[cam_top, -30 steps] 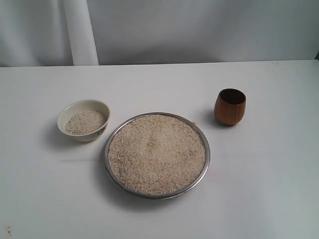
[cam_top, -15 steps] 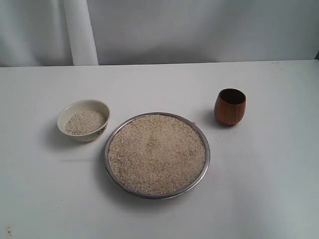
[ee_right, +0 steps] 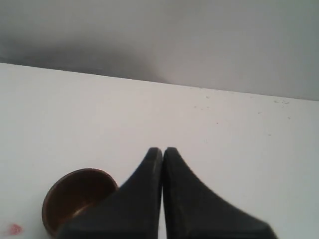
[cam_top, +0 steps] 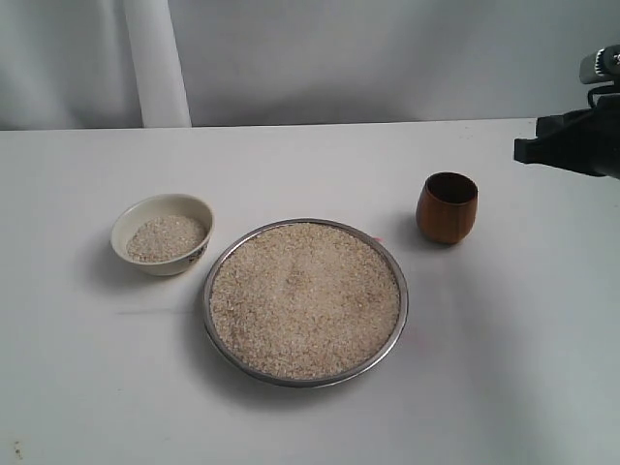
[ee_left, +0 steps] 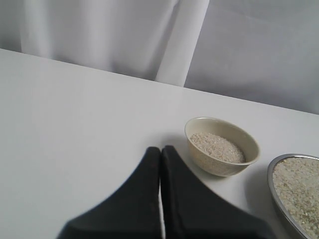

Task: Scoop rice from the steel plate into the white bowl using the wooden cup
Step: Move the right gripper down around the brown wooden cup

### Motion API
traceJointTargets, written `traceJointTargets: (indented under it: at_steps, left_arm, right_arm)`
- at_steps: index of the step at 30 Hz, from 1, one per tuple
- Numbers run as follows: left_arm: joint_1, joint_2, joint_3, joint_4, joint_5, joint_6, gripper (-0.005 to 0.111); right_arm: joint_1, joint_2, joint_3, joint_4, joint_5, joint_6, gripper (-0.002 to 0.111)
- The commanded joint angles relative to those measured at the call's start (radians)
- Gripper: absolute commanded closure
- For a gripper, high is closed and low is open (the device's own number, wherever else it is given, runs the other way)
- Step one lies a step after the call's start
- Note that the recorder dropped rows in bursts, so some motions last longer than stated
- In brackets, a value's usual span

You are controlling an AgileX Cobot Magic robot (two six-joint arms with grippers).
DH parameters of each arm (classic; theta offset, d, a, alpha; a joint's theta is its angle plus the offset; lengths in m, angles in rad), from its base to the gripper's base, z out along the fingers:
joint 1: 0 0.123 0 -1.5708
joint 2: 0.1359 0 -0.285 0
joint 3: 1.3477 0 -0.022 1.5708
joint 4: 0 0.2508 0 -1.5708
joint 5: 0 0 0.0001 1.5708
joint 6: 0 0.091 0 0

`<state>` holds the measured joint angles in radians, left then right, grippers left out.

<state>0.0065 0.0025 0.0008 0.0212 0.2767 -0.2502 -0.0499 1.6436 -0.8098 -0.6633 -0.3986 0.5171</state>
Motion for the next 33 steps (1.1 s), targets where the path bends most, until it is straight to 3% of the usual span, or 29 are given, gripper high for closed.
traceJointTargets:
  at_steps: [1,10,13,17,19,22,33]
  left_arm:
    - [-0.006,-0.003,-0.001,-0.003,-0.011,-0.003,0.107]
    - [-0.006,-0.003,-0.001,-0.003,-0.011,-0.003,0.107]
    - [-0.006,-0.003,-0.001,-0.003,-0.011,-0.003,0.107]
    - [-0.006,-0.003,-0.001,-0.003,-0.011,-0.003,0.107]
    - [-0.006,-0.003,-0.001,-0.003,-0.011,-0.003,0.107]
    - [-0.006,-0.003,-0.001,-0.003,-0.011,-0.003,0.107]
    - [-0.006,-0.003,-0.001,-0.003,-0.011,-0.003,0.107]
  right_arm:
    - [0.025,-0.001,-0.008,-0.007,-0.019,0.014,0.108]
    - [0.086,0.001,-0.008,-0.002,-0.180,-0.022,0.108]
    - [0.086,0.006,-0.006,0.129,-0.161,-0.139,0.107]
    - [0.103,0.038,-0.006,0.314,-0.148,-0.248,0.082]
    - [0.119,0.051,-0.006,0.368,-0.125,-0.290,0.060]
    - [0.143,0.080,-0.006,0.468,-0.101,-0.366,0.035]
    - [0.271,0.143,-0.006,0.879,-0.066,-0.969,0.033]
